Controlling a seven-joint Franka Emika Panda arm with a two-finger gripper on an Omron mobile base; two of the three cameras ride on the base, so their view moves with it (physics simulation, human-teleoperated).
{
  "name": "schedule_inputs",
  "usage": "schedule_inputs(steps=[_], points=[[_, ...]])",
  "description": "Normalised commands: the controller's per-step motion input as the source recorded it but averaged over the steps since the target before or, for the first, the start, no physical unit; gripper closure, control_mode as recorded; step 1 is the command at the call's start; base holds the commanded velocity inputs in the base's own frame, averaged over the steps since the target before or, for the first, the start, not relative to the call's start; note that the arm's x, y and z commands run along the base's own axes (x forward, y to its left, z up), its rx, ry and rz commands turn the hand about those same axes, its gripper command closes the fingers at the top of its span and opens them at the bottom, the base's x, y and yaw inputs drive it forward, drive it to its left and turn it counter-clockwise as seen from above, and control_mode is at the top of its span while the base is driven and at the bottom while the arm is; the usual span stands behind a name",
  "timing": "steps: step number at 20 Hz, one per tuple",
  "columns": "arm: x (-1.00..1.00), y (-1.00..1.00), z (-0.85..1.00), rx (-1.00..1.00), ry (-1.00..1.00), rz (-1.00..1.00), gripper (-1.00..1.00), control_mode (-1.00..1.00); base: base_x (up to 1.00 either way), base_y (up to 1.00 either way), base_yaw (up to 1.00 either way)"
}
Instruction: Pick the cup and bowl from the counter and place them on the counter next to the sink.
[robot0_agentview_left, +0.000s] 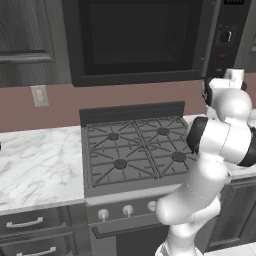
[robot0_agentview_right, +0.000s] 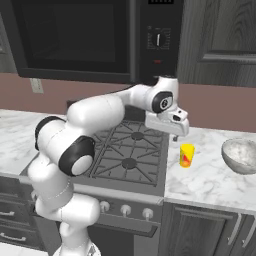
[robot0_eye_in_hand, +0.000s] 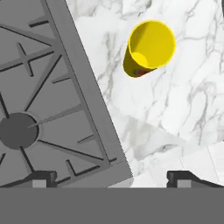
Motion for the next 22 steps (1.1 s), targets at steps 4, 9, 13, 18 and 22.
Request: schedule_inputs(steps=[4,9,13,18,22], points=[[0.07,-0.23,-0.01,0.0,0.0,0.11,-1.0,-1.0,0.0,0.0,0.0],[-0.02,-0.05,-0.02,0.0,-0.02,0.11,-1.0,-1.0,0.0,0.0,0.0],[0.0,0.0,-0.2,0.01,-0.02,0.09,-1.0,-1.0,0.0,0.0,0.0],[0.13,-0.02,-0.36,0.03,-0.02,0.09,-1.0,-1.0,0.0,0.0,0.0],[0.06,-0.06,-0.22,0.01,-0.03,0.08,-1.0,-1.0,0.0,0.0,0.0]])
